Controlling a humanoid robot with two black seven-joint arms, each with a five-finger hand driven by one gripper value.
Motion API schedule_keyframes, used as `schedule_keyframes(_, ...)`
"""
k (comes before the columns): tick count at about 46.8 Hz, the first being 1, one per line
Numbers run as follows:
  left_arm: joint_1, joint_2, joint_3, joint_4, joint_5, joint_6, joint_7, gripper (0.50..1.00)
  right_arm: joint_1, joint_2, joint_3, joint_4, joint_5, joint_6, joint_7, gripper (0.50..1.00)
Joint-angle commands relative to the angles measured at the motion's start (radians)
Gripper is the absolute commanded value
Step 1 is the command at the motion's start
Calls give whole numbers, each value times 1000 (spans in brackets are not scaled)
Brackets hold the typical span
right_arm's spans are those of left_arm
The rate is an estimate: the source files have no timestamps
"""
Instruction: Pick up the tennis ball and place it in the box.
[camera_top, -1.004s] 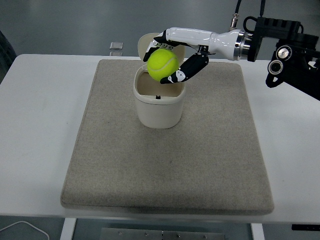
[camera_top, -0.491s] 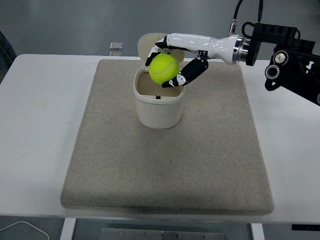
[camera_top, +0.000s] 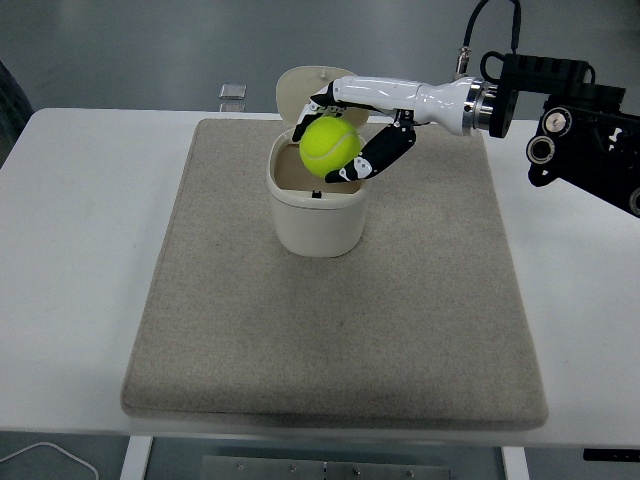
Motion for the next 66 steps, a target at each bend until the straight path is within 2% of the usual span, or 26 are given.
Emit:
schedule_keyframes(1, 0, 0, 0, -1, 0, 0, 0, 990, -2, 0, -1, 0, 0, 0, 0, 844)
schedule_keyframes(20, 0, 0, 0, -1, -1, 0, 0, 990, -5, 3, -1, -1, 0, 2, 2, 864)
schedule_keyframes(24, 0, 0, 0, -1, 0, 0, 0, 992, -5, 8, -1, -1, 0, 2, 2, 895)
schedule_keyframes(53, 0, 0, 0, -1, -1, 0, 0, 992, 6, 5, -15, 0, 14, 17, 3, 897)
schedule_keyframes(58, 0, 0, 0, 1, -1, 0, 0, 992, 6, 0, -5, 5, 19, 52, 5, 897)
schedule_keyframes(66, 0, 0, 0, -1, 0, 0, 0, 992, 6, -17, 47, 21, 98, 169, 5, 897)
